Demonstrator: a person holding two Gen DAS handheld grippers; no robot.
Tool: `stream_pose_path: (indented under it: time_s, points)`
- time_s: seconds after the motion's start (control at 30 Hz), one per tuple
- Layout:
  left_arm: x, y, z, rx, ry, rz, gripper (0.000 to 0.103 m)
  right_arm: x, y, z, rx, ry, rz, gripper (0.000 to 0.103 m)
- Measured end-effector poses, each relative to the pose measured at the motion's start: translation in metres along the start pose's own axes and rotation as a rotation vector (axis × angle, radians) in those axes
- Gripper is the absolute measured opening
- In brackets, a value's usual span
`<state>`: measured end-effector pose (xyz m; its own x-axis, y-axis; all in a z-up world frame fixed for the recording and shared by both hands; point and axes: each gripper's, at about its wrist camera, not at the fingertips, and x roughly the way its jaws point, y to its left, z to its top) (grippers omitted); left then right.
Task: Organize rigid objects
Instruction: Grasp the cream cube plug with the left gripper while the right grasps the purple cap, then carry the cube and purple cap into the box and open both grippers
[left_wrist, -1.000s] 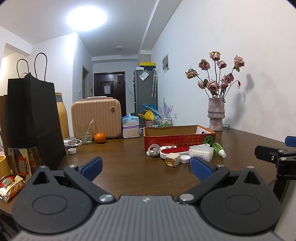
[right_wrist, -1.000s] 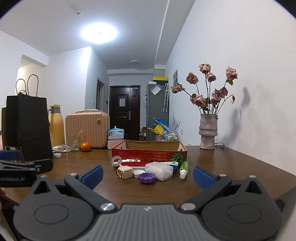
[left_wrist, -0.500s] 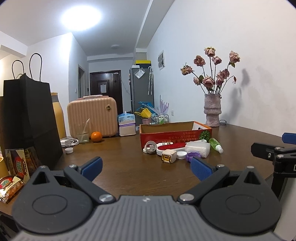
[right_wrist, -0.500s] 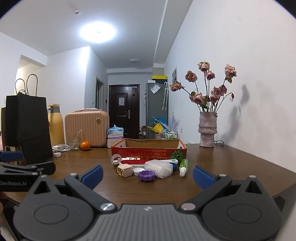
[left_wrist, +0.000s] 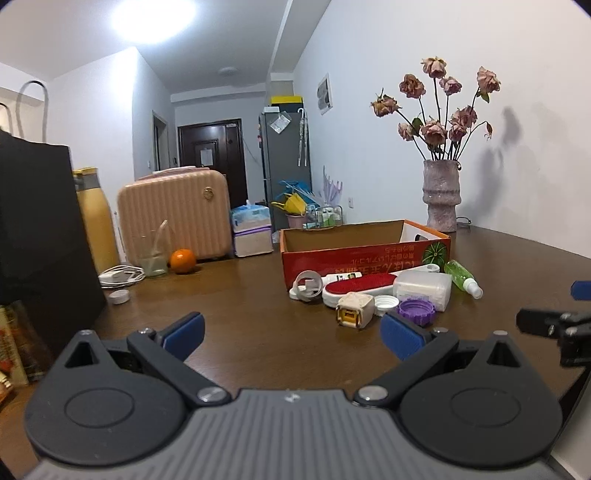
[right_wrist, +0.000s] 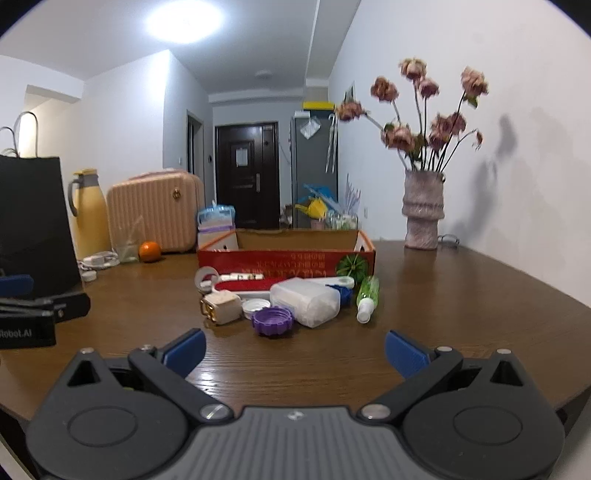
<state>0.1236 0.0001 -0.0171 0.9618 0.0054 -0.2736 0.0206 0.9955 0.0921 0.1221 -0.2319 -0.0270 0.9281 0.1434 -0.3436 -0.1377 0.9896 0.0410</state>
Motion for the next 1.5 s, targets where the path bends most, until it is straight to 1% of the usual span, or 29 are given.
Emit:
stream_pose_path:
  time_s: [0.07, 0.13, 0.23, 0.3, 0.33, 0.37, 0.4, 0.47, 0.53, 0.6, 0.63, 0.67, 0.7, 0.73, 0.8, 0.87, 0.9, 0.93, 0.97, 1.1, 1.2, 1.27, 1.43, 1.5]
  points:
    - [0.015, -0.002, 0.006, 0.001, 0.016, -0.018, 0.103, 0.017, -0.006, 0.005, 0.036, 0.016, 0.008, 0.103]
    - [0.035, -0.005, 0.011, 0.01, 0.059, -0.064, 0.103, 0.037, -0.011, 0.01, 0.058, 0.056, 0.024, 0.101]
    - [0.068, -0.011, 0.016, 0.024, 0.136, -0.113, 0.103, 0.067, -0.02, 0.015, 0.065, 0.13, 0.074, 0.088]
    - [0.092, -0.014, 0.019, 0.026, 0.188, -0.143, 0.103, 0.086, -0.023, 0.019, 0.061, 0.173, 0.126, 0.083]
    - [0.103, -0.015, 0.02, 0.026, 0.214, -0.166, 0.103, 0.095, -0.024, 0.021, 0.056, 0.189, 0.147, 0.076]
    - [0.114, -0.015, 0.021, 0.023, 0.237, -0.19, 0.103, 0.104, -0.023, 0.023, 0.053, 0.205, 0.165, 0.072]
    - [0.127, -0.016, 0.023, 0.019, 0.259, -0.223, 0.103, 0.113, -0.023, 0.025, 0.056, 0.215, 0.184, 0.072]
    - [0.154, -0.017, 0.025, 0.027, 0.306, -0.271, 0.099, 0.132, -0.02, 0.028, 0.044, 0.24, 0.225, 0.073]
    - [0.18, -0.019, 0.027, 0.033, 0.35, -0.287, 0.085, 0.15, -0.013, 0.031, 0.005, 0.276, 0.213, 0.073]
    - [0.203, -0.019, 0.027, 0.032, 0.389, -0.312, 0.08, 0.164, -0.009, 0.032, -0.035, 0.29, 0.193, 0.073]
    - [0.213, -0.02, 0.027, 0.025, 0.413, -0.319, 0.076, 0.171, -0.006, 0.033, -0.047, 0.297, 0.178, 0.071]
    - [0.22, -0.022, 0.027, 0.022, 0.432, -0.325, 0.075, 0.177, -0.003, 0.034, -0.059, 0.302, 0.169, 0.07]
    - [0.227, -0.024, 0.027, 0.024, 0.444, -0.344, 0.075, 0.183, -0.001, 0.034, -0.07, 0.31, 0.17, 0.065]
    - [0.232, -0.026, 0.028, 0.027, 0.442, -0.355, 0.075, 0.188, 0.0, 0.035, -0.074, 0.318, 0.178, 0.061]
    - [0.239, -0.031, 0.027, 0.04, 0.432, -0.358, 0.075, 0.195, 0.003, 0.035, -0.076, 0.33, 0.202, 0.061]
    - [0.245, -0.035, 0.025, 0.042, 0.435, -0.352, 0.067, 0.203, 0.006, 0.034, -0.086, 0.34, 0.206, 0.06]
    - [0.247, -0.036, 0.024, 0.037, 0.441, -0.364, 0.059, 0.205, 0.007, 0.033, -0.086, 0.343, 0.207, 0.06]
    - [0.249, -0.037, 0.023, 0.032, 0.447, -0.368, 0.05, 0.208, 0.008, 0.033, -0.086, 0.348, 0.208, 0.058]
    - [0.25, -0.038, 0.022, 0.034, 0.455, -0.358, 0.047, 0.21, 0.009, 0.032, -0.084, 0.352, 0.209, 0.054]
    - [0.244, -0.04, 0.019, 0.047, 0.448, -0.365, 0.04, 0.211, 0.013, 0.033, -0.104, 0.351, 0.197, 0.053]
    - [0.232, -0.038, 0.019, 0.042, 0.436, -0.352, 0.04, 0.205, 0.013, 0.032, -0.104, 0.345, 0.2, 0.053]
    - [0.218, -0.036, 0.019, 0.038, 0.406, -0.33, 0.04, 0.195, 0.013, 0.032, -0.12, 0.325, 0.188, 0.053]
    - [0.16, -0.032, 0.015, 0.039, 0.27, -0.191, 0.039, 0.15, 0.007, 0.037, -0.124, 0.226, 0.172, 0.053]
    - [0.132, -0.029, 0.018, 0.021, 0.213, -0.138, 0.04, 0.127, 0.006, 0.04, -0.141, 0.182, 0.142, 0.053]
